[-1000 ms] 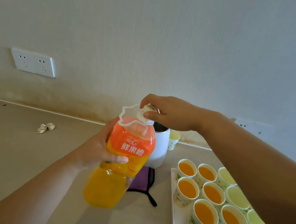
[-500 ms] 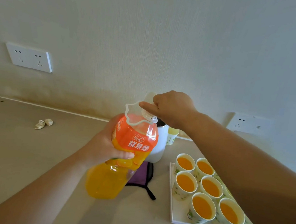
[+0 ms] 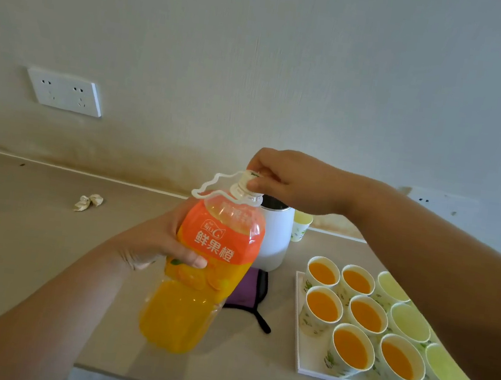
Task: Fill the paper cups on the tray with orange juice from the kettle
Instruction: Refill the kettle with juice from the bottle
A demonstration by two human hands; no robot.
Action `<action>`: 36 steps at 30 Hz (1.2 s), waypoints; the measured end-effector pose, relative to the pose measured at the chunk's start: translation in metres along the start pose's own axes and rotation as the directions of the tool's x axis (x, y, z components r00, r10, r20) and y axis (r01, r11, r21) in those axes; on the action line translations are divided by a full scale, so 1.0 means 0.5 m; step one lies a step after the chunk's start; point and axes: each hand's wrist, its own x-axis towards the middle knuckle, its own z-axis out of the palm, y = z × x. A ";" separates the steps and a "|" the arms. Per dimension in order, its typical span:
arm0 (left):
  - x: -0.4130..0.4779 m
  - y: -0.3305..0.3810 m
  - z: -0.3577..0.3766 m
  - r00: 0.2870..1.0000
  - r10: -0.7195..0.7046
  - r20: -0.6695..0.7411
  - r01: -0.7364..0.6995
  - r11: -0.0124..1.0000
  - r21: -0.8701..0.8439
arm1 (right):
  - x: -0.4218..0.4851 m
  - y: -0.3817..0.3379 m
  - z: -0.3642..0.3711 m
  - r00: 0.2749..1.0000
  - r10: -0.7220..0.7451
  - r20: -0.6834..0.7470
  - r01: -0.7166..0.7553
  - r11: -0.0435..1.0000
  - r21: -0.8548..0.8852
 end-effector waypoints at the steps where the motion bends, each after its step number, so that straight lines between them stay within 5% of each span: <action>1: -0.002 0.006 0.007 0.999 0.015 -0.035 -0.014 1.000 0.009 | 0.000 0.001 0.003 0.999 0.024 -0.027 -0.024 1.000 -0.008; 8: 0.024 0.017 0.085 0.920 0.126 -0.372 -0.073 0.986 0.152 | 0.011 0.051 0.016 0.982 0.113 -0.150 -0.152 0.948 -0.281; 17: 0.037 0.008 0.173 0.683 0.205 -0.701 0.160 0.894 0.418 | 0.044 0.099 0.043 0.982 0.156 -0.109 -0.174 0.969 -0.178; 20: 0.032 0.004 0.171 0.629 0.213 -0.748 0.198 0.886 0.419 | 0.073 0.094 0.045 0.997 0.061 -0.051 -0.071 0.972 -0.226; 26: 0.044 0.006 0.113 0.550 0.229 -0.803 0.197 0.899 0.391 | 0.144 0.060 0.038 0.988 0.089 -0.122 -0.075 0.990 0.117; 30: 0.087 -0.007 0.007 0.459 0.188 -0.868 0.163 0.943 0.291 | 0.209 0.044 0.067 0.973 0.212 -0.091 -0.098 0.740 0.665; 36: 0.190 -0.061 -0.101 0.436 0.173 -0.883 0.232 0.927 0.296 | 0.300 0.070 0.098 0.937 0.337 0.090 -0.237 0.424 0.874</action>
